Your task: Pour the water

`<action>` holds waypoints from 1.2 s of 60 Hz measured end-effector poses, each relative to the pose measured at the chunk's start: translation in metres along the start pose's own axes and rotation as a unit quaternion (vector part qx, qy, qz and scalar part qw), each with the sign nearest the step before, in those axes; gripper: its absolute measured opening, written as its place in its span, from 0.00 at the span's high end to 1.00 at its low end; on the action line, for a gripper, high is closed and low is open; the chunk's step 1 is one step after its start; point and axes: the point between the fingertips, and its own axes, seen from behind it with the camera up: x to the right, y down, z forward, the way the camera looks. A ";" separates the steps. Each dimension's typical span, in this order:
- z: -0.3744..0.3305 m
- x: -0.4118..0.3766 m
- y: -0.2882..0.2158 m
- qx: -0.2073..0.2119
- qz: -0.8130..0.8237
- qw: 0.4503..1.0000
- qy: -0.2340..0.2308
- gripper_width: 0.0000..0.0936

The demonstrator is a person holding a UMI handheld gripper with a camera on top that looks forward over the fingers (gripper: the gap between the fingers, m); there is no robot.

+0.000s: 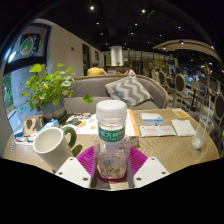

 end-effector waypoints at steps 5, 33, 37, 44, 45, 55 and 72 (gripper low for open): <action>0.000 -0.002 0.000 0.016 -0.006 1.000 0.001 0.55; -0.058 0.004 0.006 -0.049 0.007 0.998 0.028 0.09; -0.089 0.000 0.002 -0.055 0.007 0.998 0.032 0.09; -0.156 -0.011 -0.001 -0.073 0.010 0.997 0.035 0.09; -0.166 -0.012 -0.001 -0.077 0.011 0.996 0.037 0.09; -0.259 -0.028 0.002 -0.093 0.017 0.995 0.044 0.09; -0.336 -0.042 0.010 -0.099 0.012 0.994 0.047 0.09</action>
